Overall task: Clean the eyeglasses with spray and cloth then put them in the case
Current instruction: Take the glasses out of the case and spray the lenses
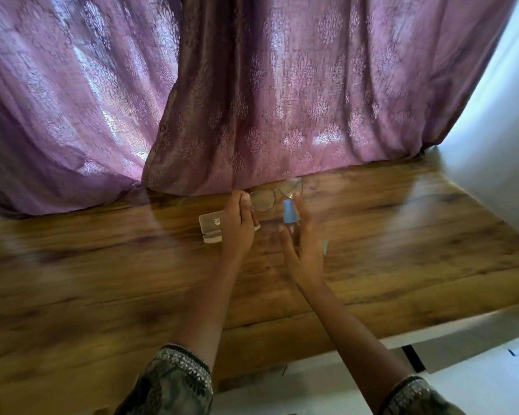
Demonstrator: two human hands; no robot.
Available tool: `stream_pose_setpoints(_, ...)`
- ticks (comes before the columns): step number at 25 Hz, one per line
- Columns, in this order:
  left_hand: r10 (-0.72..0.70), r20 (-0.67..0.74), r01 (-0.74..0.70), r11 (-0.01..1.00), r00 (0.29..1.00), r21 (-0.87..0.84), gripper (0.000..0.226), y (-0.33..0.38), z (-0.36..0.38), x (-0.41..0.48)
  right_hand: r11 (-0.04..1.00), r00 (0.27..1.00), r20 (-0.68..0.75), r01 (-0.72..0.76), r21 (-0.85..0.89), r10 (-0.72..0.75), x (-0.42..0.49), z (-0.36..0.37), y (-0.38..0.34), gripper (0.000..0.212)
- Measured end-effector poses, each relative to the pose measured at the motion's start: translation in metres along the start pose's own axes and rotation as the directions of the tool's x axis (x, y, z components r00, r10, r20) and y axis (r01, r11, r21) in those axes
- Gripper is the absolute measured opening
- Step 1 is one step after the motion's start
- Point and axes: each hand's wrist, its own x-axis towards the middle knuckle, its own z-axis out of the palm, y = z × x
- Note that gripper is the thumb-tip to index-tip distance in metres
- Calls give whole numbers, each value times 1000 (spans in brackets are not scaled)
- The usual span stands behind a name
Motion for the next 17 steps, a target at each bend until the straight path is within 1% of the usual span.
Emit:
stream_pose_setpoints(3, 3, 13, -2, 999, 1000, -36, 31, -1, 6, -1, 997, 998, 23, 62, -49, -61, 7, -5, -6, 47)
stream_pose_setpoints(8, -25, 20, 26, 998, 999, -62, 32, 2, 11, -4, 994, 999, 30, 24, -107, -21, 18, -13, -16, 47)
stream_pose_setpoints(12, -46, 24, 48, 995, 999, -87, 47, 4, 12, -5, 976, 990, 132, 72, -207, -45, 22, -11, -22, 58)
stream_pose_setpoints(14, -58, 19, 60, 995, 998, -82, 47, 7, 8, -6, 963, 987, 160, 68, -260, -27, 21, -10, -24, 62)
stream_pose_setpoints(17, -81, 23, 82, 993, 996, -89, 36, 15, 2, -10, 956, 988, 153, 31, -293, 15, 18, -8, -28, 63)
